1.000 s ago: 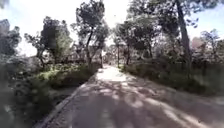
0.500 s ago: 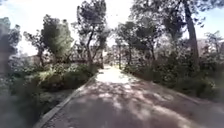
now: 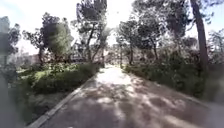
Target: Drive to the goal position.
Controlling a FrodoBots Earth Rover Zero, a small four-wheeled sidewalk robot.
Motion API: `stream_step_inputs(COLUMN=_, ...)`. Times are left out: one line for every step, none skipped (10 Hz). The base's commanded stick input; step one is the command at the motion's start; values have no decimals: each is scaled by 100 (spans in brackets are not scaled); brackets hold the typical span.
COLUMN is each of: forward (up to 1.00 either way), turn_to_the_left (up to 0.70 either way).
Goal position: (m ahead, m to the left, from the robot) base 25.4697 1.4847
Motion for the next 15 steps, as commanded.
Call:
stream_step_inputs(forward=70, turn_to_the_left=0)
stream_step_inputs(forward=70, turn_to_the_left=0)
stream_step_inputs(forward=70, turn_to_the_left=0)
stream_step_inputs(forward=70, turn_to_the_left=0)
stream_step_inputs(forward=70, turn_to_the_left=0)
stream_step_inputs(forward=70, turn_to_the_left=0)
stream_step_inputs(forward=70, turn_to_the_left=0)
stream_step_inputs(forward=70, turn_to_the_left=0)
stream_step_inputs(forward=70, turn_to_the_left=0)
stream_step_inputs(forward=70, turn_to_the_left=0)
stream_step_inputs(forward=70, turn_to_the_left=0)
stream_step_inputs(forward=70, turn_to_the_left=0)
stream_step_inputs(forward=70, turn_to_the_left=0)
stream_step_inputs(forward=70, turn_to_the_left=0)
stream_step_inputs(forward=70, turn_to_the_left=0)
